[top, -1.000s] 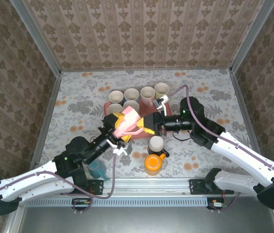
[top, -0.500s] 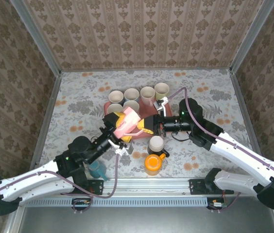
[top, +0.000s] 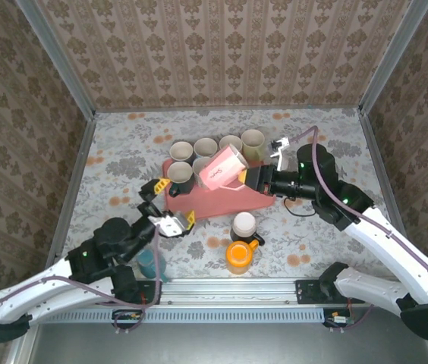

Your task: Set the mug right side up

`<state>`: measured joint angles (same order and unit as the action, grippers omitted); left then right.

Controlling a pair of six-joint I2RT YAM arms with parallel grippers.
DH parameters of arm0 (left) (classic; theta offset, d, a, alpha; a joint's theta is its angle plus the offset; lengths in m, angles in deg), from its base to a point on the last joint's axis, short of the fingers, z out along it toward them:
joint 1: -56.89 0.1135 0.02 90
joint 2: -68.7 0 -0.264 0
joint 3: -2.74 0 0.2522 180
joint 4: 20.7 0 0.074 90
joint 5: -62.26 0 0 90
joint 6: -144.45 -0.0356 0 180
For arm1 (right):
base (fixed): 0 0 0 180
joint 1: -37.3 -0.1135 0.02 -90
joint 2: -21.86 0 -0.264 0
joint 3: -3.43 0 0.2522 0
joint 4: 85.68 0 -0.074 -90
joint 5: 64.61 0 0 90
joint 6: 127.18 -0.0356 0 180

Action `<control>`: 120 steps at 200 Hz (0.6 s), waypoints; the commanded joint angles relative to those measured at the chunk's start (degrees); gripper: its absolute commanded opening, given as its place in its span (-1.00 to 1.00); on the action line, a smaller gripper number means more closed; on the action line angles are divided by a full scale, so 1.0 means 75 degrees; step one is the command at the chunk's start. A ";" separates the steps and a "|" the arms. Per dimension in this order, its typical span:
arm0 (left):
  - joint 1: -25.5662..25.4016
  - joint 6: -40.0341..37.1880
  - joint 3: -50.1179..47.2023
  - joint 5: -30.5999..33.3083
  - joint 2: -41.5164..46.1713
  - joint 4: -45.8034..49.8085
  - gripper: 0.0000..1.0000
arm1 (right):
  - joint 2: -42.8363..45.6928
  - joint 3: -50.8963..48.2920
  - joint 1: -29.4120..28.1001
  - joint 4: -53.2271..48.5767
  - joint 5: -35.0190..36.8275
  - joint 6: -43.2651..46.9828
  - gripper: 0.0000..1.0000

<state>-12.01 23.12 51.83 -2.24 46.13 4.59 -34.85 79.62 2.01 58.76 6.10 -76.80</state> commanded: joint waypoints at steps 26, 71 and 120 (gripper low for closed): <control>0.0081 0.3659 0.0890 -0.0927 0.0559 0.1577 1.00 | -0.0218 -0.0410 -0.0029 0.0610 0.1975 0.5089 -1.00; 0.0138 0.4531 0.0675 -0.0417 0.0849 0.1374 1.00 | -0.1013 -0.0892 -0.0030 0.1088 0.2516 0.6855 -1.00; 0.0181 0.4298 0.0594 -0.0693 0.0765 0.1438 1.00 | -0.1955 -0.1324 -0.0018 0.1970 0.2950 0.7049 -1.00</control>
<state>-11.25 53.94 56.64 -6.03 51.94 14.60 -47.74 69.81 2.01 62.47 24.66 -27.42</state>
